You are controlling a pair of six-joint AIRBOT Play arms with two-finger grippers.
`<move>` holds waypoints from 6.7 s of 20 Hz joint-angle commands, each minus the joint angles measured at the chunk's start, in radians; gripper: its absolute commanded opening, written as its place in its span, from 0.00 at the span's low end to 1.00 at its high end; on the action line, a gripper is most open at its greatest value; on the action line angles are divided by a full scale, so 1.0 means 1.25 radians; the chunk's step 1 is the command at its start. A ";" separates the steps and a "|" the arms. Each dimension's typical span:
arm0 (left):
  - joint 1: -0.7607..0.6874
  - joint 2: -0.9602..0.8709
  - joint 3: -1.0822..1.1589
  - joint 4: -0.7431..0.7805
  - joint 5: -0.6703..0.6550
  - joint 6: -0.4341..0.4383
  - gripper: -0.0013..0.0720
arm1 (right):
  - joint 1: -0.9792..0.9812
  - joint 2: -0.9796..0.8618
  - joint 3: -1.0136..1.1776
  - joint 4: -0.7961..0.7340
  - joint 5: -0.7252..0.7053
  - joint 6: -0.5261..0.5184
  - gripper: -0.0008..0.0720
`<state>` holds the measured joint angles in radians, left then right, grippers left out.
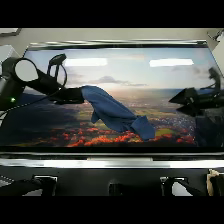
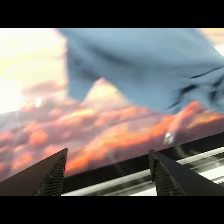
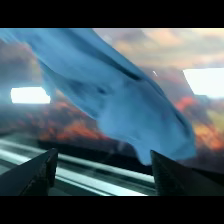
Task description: Fold the clothes and pants, and hang the long-sleeved shirts on hangers.
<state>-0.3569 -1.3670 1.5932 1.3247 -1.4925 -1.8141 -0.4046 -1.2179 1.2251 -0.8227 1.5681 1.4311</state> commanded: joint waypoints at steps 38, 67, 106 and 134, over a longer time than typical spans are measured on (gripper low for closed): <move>0.409 -0.407 -0.117 -0.608 0.349 0.508 0.88 | 0.196 -0.033 -0.426 0.027 -0.220 -0.216 0.06; 0.391 -0.355 0.460 -0.524 0.221 0.324 0.04 | 0.196 0.118 -0.007 -0.017 -0.448 -0.209 0.06; 0.422 -0.466 0.191 -0.386 0.195 0.177 0.77 | 0.089 -0.132 -0.091 -0.091 -0.579 0.111 0.62; 0.419 -0.271 0.230 -0.287 -0.048 0.130 0.77 | 0.079 -0.202 -0.318 0.066 -0.530 -0.113 0.67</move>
<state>0.1688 -1.7065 1.8797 0.9649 -1.5528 -1.6531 -0.3080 -1.4685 0.8291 -0.7311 0.9497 1.2873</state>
